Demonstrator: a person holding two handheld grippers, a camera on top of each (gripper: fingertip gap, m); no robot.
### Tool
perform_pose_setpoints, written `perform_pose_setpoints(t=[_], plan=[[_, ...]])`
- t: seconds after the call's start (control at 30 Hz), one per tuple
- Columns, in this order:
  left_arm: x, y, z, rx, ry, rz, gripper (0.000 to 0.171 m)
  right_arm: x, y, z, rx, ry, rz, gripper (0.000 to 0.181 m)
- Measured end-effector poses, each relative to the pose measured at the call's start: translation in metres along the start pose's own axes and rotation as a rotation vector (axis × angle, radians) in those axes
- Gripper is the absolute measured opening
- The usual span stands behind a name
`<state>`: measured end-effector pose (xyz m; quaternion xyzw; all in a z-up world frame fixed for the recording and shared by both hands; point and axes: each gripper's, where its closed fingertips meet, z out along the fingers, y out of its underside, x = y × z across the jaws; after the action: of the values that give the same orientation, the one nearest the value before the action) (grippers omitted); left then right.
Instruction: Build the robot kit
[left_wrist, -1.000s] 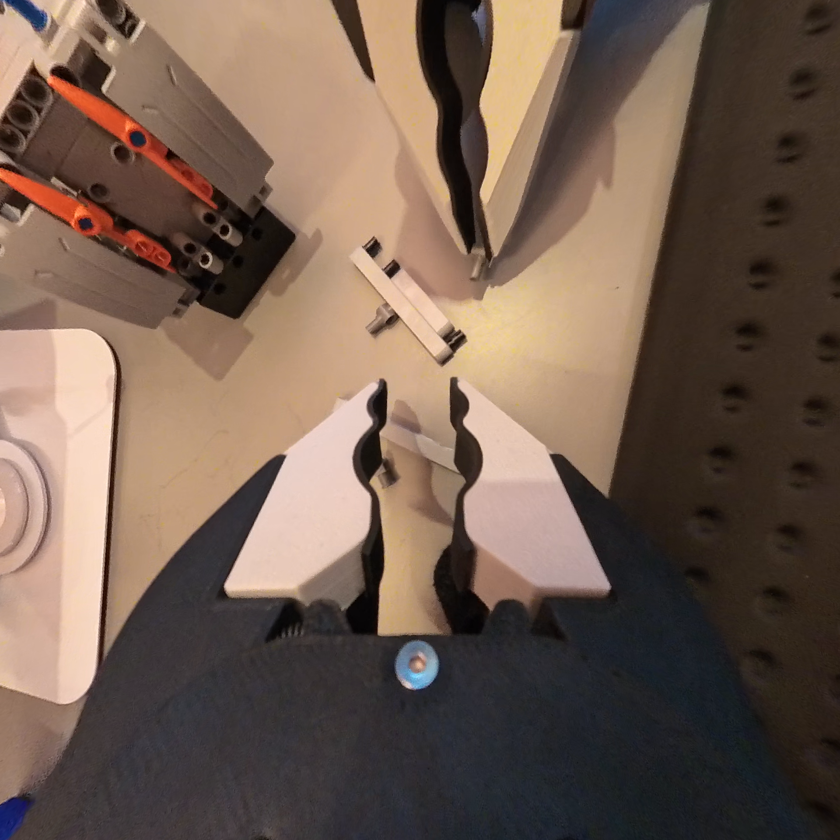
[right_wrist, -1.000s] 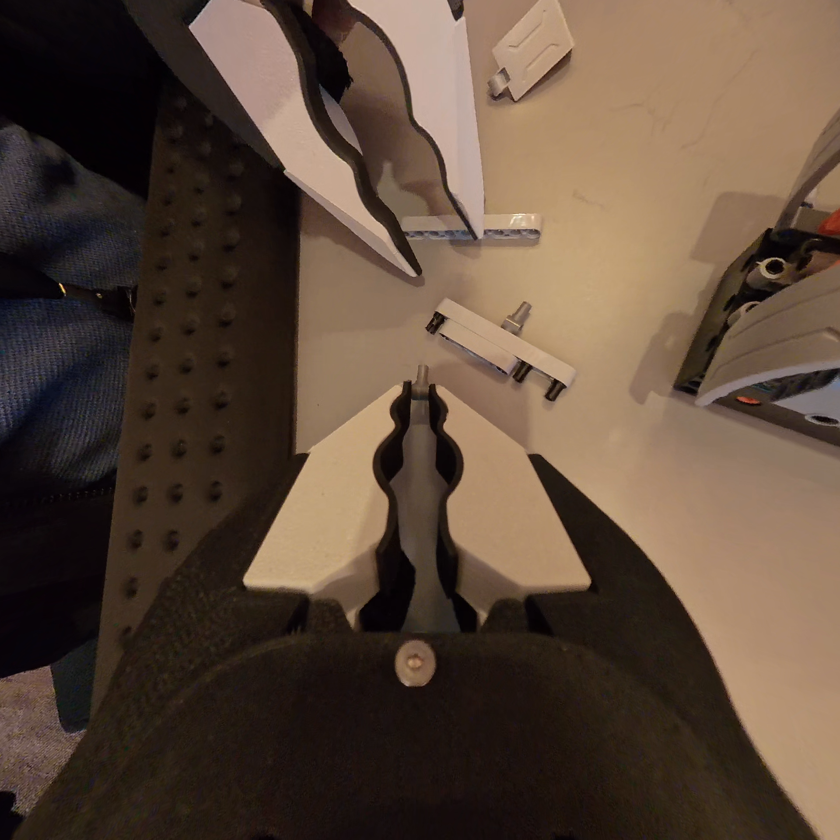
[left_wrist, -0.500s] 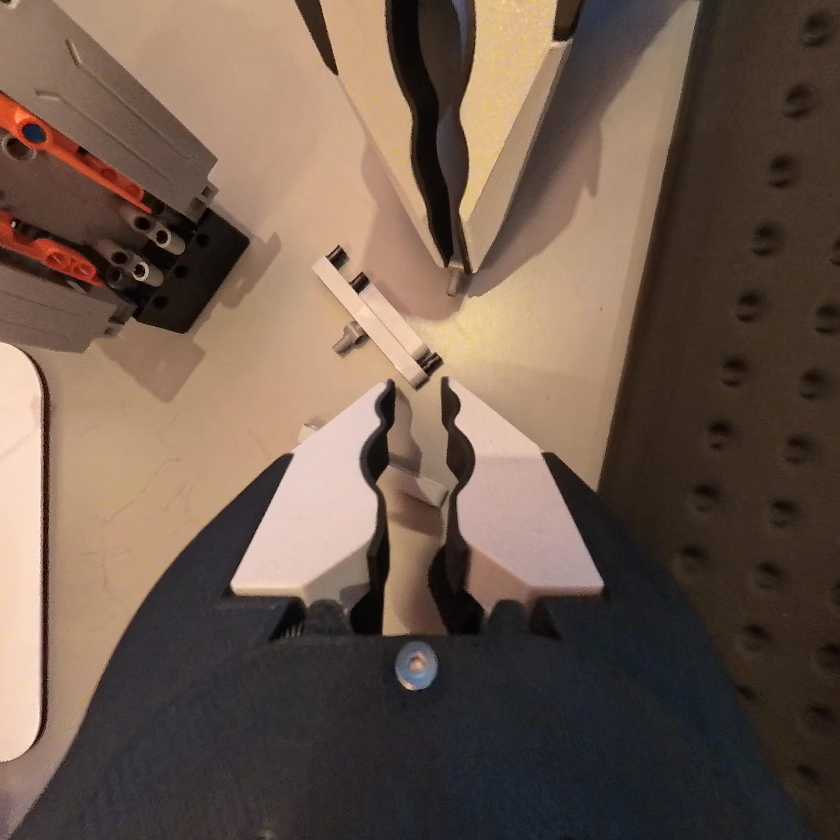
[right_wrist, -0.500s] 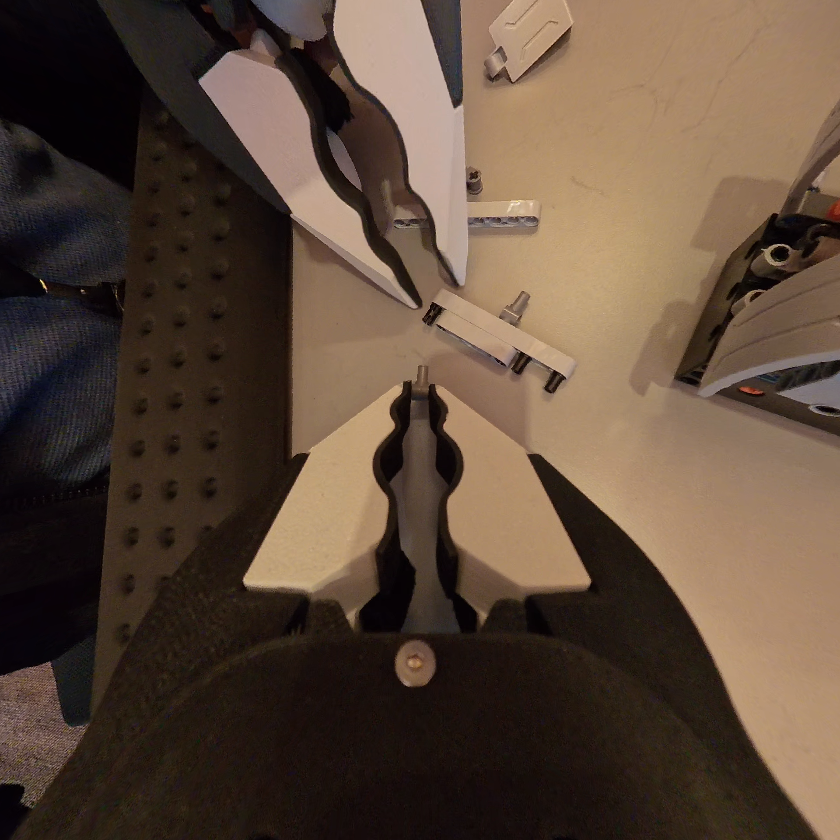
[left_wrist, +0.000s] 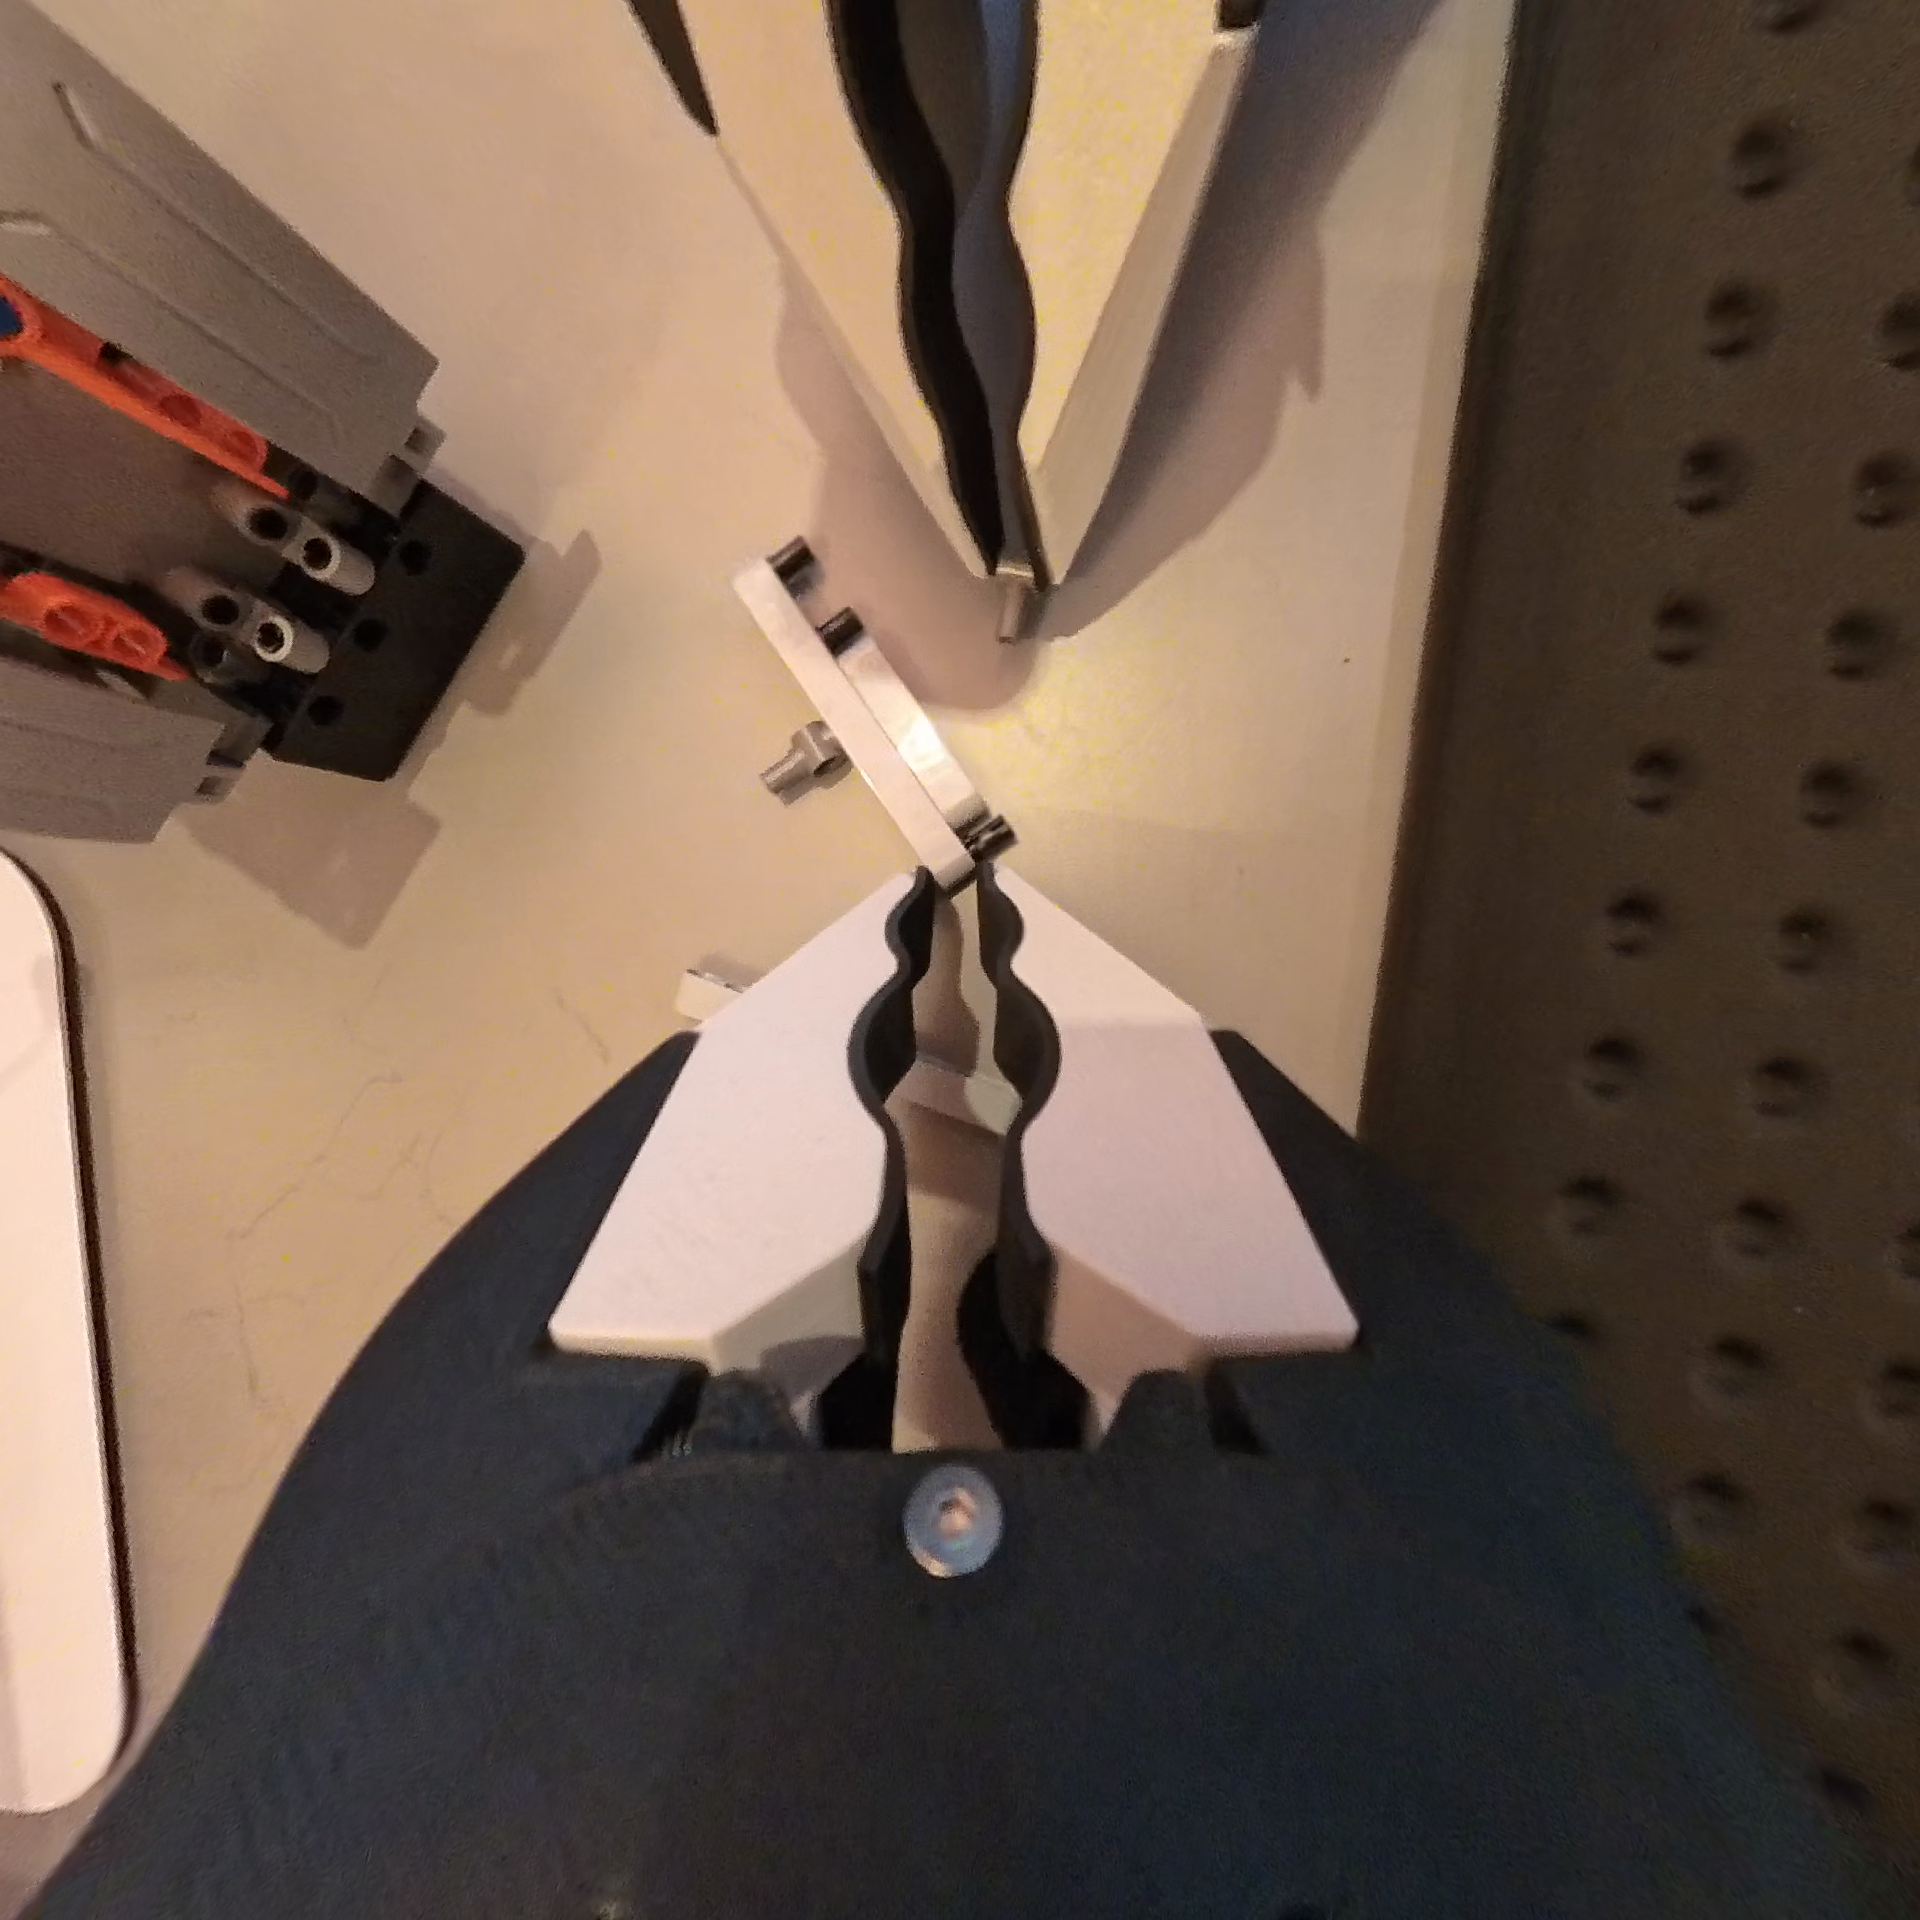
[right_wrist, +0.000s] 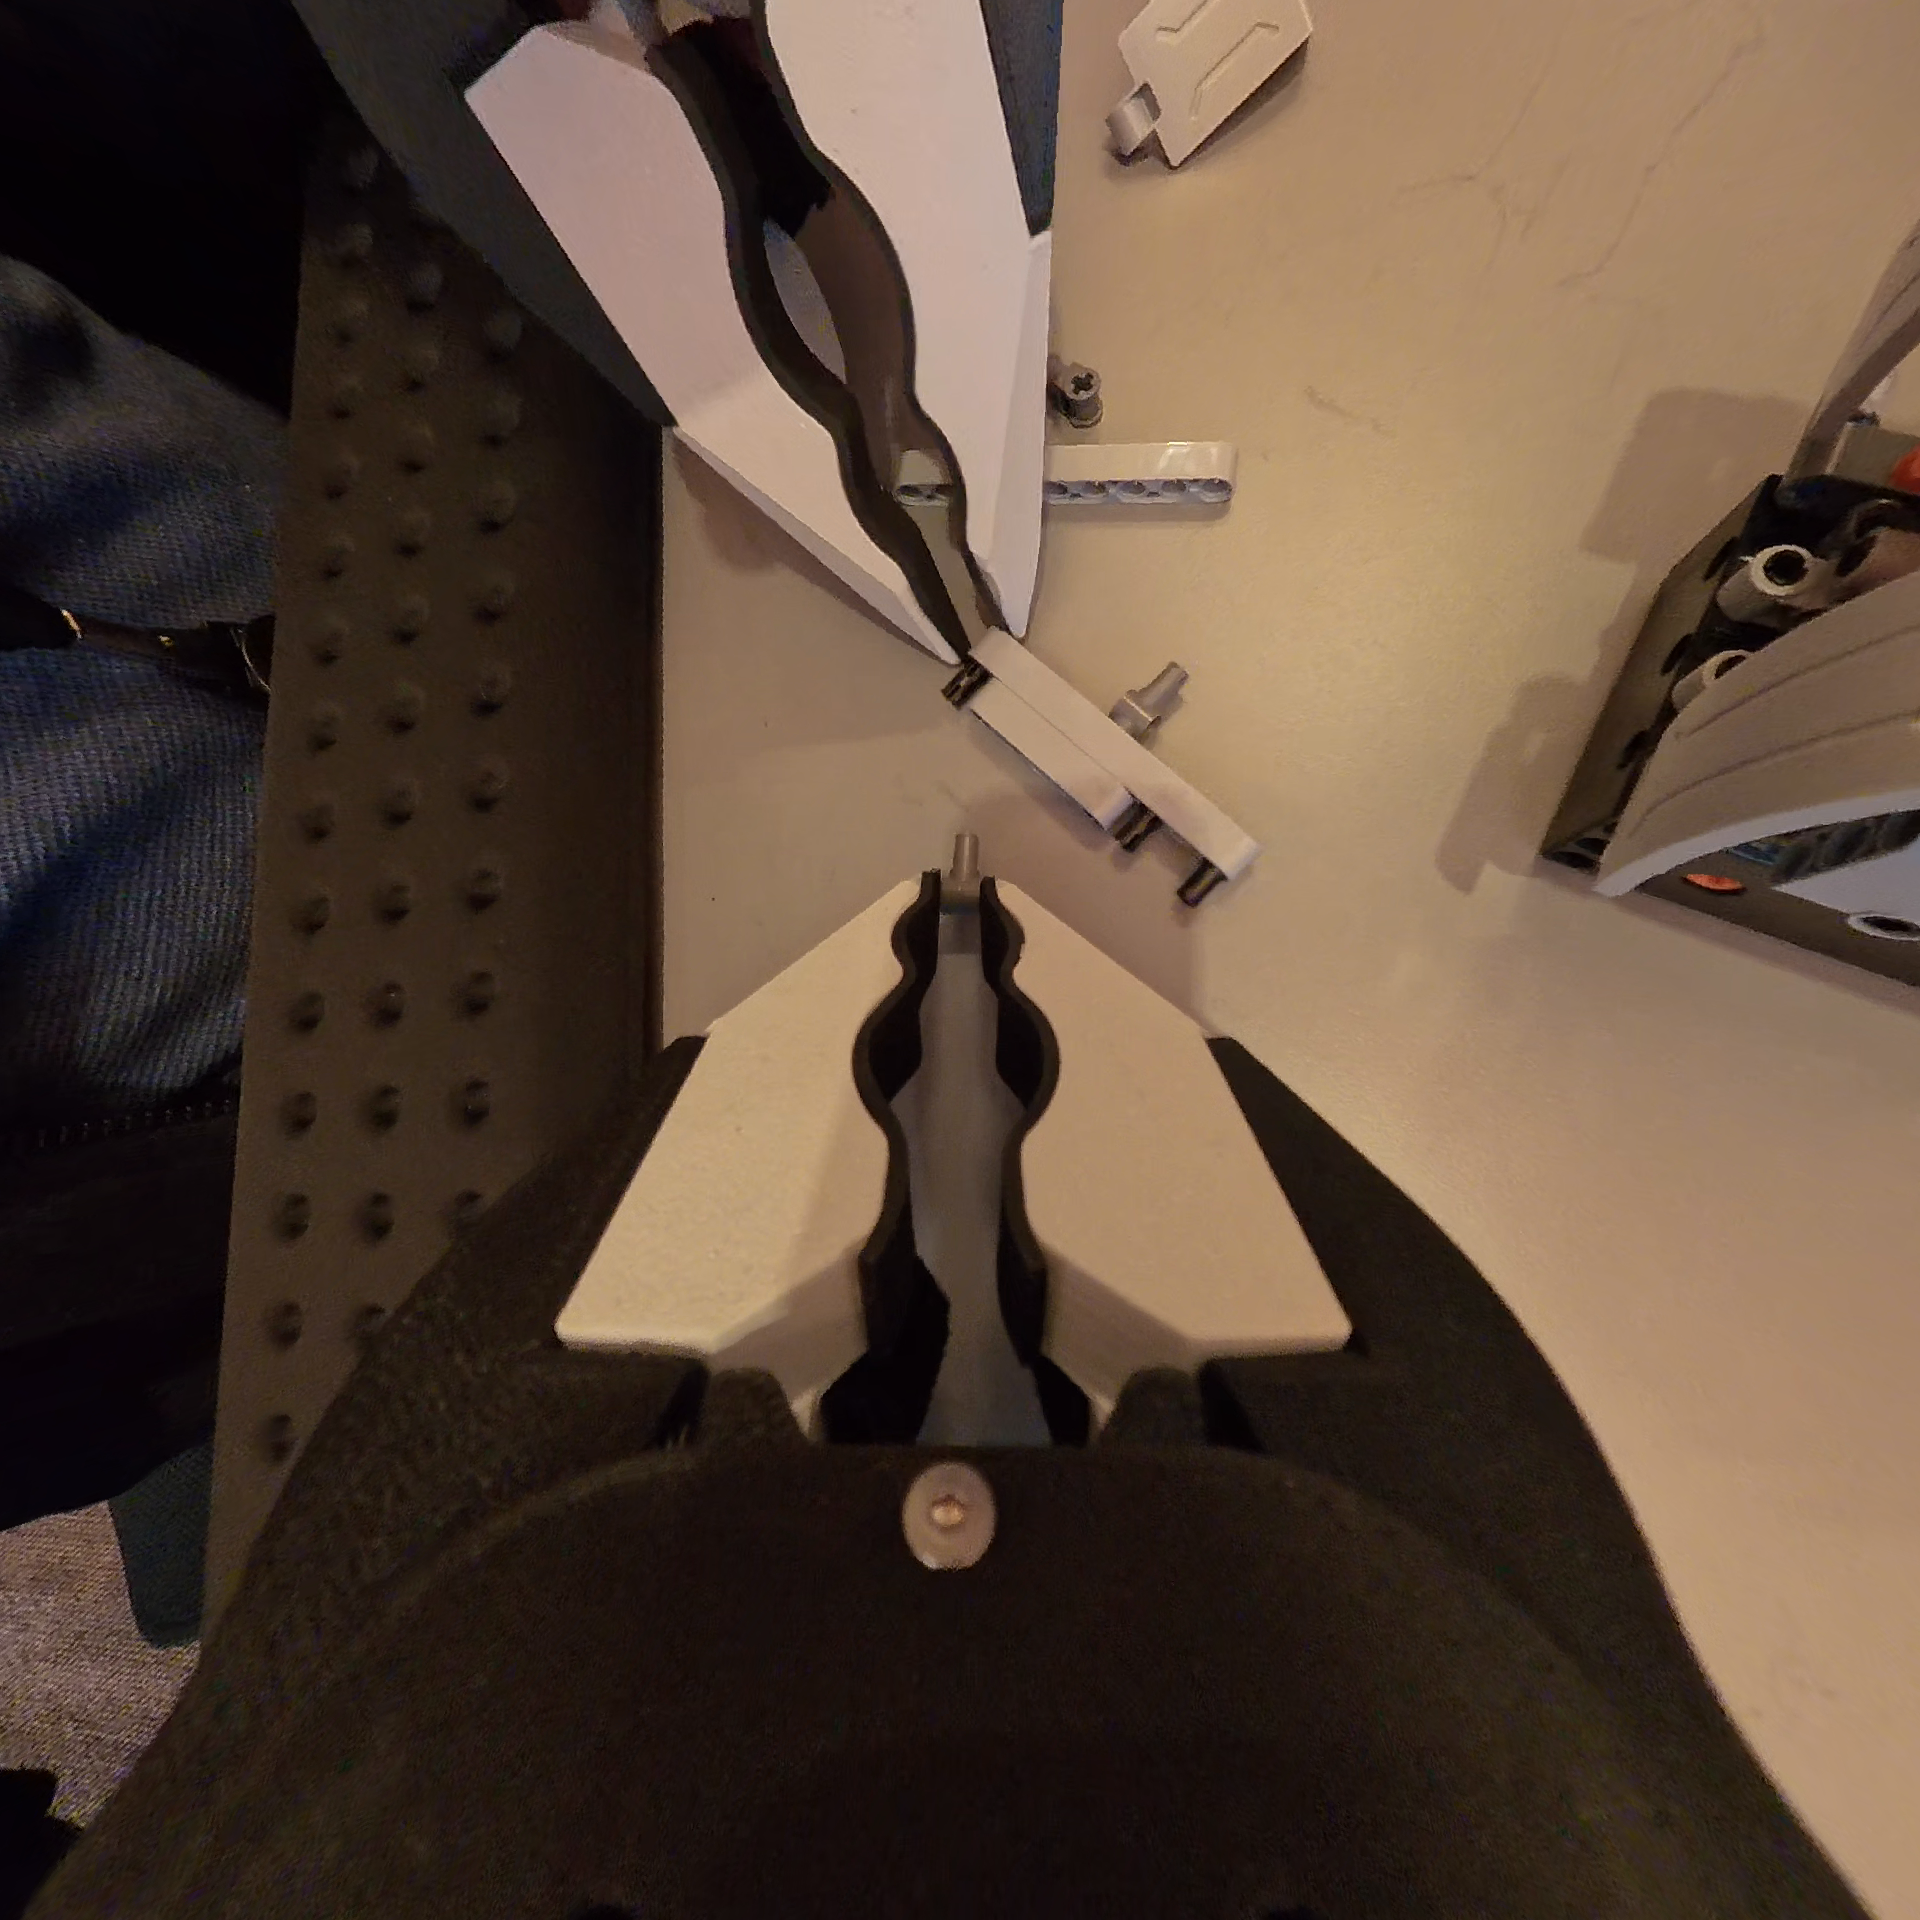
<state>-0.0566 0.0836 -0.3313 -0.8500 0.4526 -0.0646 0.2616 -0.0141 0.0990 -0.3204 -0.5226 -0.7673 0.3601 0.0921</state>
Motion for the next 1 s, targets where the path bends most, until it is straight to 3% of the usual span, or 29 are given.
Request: perform_pose_setpoints(t=[0.4,0.6,0.83,1.0], plan=[[0.002,-0.002,0.001,0.0,0.089,0.112,0.006,-0.001,0.004,-0.007,0.001,-0.008,-0.006,0.005],[-0.007,0.003,-0.001,-0.007,0.066,0.072,0.019,0.0,0.003,-0.009,0.007,-0.003,-0.004,0.004],[-0.021,0.009,-0.003,-0.027,-0.011,0.033,0.015,0.001,0.002,-0.008,0.013,0.006,0.0,0.004],[-0.024,0.001,-0.015,0.033,-0.06,0.033,0.017,-0.002,-0.01,-0.013,0.09,-0.039,0.049,0.005]])
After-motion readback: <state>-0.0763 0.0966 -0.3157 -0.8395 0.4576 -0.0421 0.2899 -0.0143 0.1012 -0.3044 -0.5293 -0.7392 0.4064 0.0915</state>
